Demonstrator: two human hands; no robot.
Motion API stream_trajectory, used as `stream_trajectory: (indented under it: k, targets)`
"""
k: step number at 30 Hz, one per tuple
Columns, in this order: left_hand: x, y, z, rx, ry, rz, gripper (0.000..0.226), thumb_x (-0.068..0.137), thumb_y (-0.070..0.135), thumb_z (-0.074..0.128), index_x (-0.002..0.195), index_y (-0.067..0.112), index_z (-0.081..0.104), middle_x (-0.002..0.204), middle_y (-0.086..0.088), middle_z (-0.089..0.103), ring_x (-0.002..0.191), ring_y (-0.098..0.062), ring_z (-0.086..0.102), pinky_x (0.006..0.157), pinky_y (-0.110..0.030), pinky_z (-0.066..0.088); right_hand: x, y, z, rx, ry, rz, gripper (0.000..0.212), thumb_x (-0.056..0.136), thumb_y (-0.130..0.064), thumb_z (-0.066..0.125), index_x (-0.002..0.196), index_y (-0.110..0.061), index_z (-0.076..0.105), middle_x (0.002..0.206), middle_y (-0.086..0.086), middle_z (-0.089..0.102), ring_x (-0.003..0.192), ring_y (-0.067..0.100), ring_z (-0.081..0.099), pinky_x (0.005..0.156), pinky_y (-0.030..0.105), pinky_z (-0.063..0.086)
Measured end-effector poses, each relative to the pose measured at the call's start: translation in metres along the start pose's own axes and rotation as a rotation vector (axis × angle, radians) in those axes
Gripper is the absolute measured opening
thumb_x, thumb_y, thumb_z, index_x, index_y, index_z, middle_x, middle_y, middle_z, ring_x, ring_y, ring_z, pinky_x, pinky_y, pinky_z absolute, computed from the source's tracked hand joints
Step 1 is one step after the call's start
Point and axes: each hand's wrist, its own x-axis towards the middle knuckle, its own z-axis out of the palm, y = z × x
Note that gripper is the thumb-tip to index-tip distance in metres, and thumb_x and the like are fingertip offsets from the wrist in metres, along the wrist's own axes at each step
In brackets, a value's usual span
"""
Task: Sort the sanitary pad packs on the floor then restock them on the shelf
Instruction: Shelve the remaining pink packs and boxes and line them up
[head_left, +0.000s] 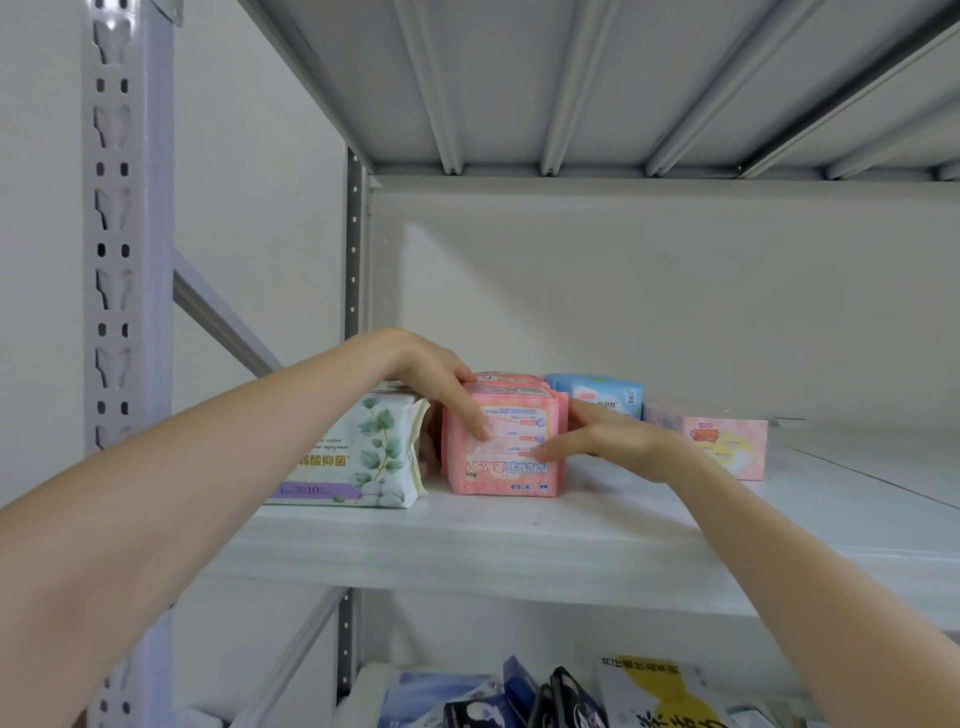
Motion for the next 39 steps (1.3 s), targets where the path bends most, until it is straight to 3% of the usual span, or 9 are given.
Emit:
stream_trajectory:
  k: [12,17,20,23,26,28,30,34,39]
  targets:
    - [0.000,-0.004,0.002,-0.051,-0.008,-0.003,0.098,0.049,0.067,0.081,0.135,0.030,0.050,0.119,0.014,0.064,0.110,-0.009,0.061,0.101,-0.032,0.047,0.002,0.002,0.004,0.026,0.013,-0.007,0.042,0.081,-0.010,0.073,0.112,-0.036,0.060,0.105,-0.020,0.072,0.095,-0.007,0.065,0.068,0.004,0.047]
    - [0.002,-0.003,0.003,-0.006,0.060,-0.016,0.100,0.051,0.066,0.081,0.138,0.030,0.047,0.121,0.017,0.060,0.112,-0.007,0.056,0.100,-0.028,0.043,-0.001,0.003,0.009,0.033,0.096,-0.004,0.046,0.079,-0.014,0.077,0.117,-0.033,0.060,0.114,-0.014,0.069,0.105,0.002,0.064,0.087,0.017,0.048]
    - [-0.001,0.001,0.006,-0.012,0.097,-0.013,0.088,0.062,0.056,0.082,0.138,0.027,0.049,0.119,0.016,0.061,0.108,-0.006,0.058,0.089,-0.023,0.045,-0.008,0.002,0.013,-0.006,0.184,-0.011,0.047,0.077,-0.023,0.079,0.119,-0.031,0.060,0.114,-0.016,0.067,0.105,0.001,0.062,0.079,0.014,0.047]
    - [-0.012,0.014,0.010,0.061,0.165,-0.016,0.089,0.070,0.053,0.078,0.145,0.025,0.039,0.134,0.011,0.052,0.117,-0.013,0.053,0.096,-0.032,0.046,-0.019,0.003,0.015,-0.116,0.257,-0.045,0.052,0.077,-0.029,0.079,0.125,-0.027,0.057,0.116,-0.018,0.061,0.114,0.005,0.056,0.083,0.012,0.043]
    - [-0.023,0.028,0.015,0.033,0.206,0.007,0.089,0.074,0.049,0.077,0.148,0.025,0.033,0.142,0.010,0.045,0.120,-0.012,0.048,0.089,-0.026,0.043,-0.037,0.010,0.009,-0.191,0.322,-0.046,0.072,0.076,-0.036,0.079,0.139,-0.024,0.046,0.126,-0.017,0.050,0.130,0.007,0.043,0.102,0.022,0.034]
    - [-0.027,0.037,0.018,-0.007,0.210,0.048,0.086,0.075,0.046,0.077,0.147,0.026,0.035,0.142,0.011,0.046,0.113,-0.007,0.047,0.086,-0.020,0.036,-0.052,0.015,0.000,-0.230,0.359,-0.027,0.088,0.072,-0.045,0.079,0.147,-0.026,0.036,0.143,-0.013,0.044,0.135,0.005,0.038,0.106,0.025,0.032]
    - [-0.030,0.050,0.019,-0.012,0.236,0.076,0.086,0.075,0.047,0.077,0.147,0.028,0.034,0.144,0.011,0.043,0.115,-0.007,0.046,0.090,-0.019,0.033,-0.067,0.020,-0.012,-0.256,0.386,-0.023,0.090,0.069,-0.049,0.079,0.146,-0.031,0.036,0.146,-0.012,0.043,0.134,0.004,0.039,0.106,0.026,0.033]
    - [-0.022,0.085,0.020,0.043,0.276,0.113,0.091,0.077,0.053,0.073,0.151,0.027,0.026,0.156,0.012,0.028,0.140,-0.010,0.030,0.095,-0.017,0.023,-0.094,0.023,-0.044,-0.338,0.411,-0.041,0.084,0.073,-0.041,0.080,0.144,-0.027,0.038,0.144,-0.011,0.045,0.131,0.005,0.043,0.105,0.025,0.035]
    - [0.004,0.119,0.016,-0.012,0.269,0.095,0.092,0.074,0.055,0.074,0.150,0.028,0.028,0.155,0.011,0.029,0.139,-0.012,0.033,0.107,-0.026,0.030,-0.108,0.023,-0.088,-0.353,0.382,-0.075,0.082,0.078,-0.030,0.079,0.147,-0.020,0.035,0.149,-0.006,0.041,0.136,0.006,0.037,0.099,0.020,0.031]
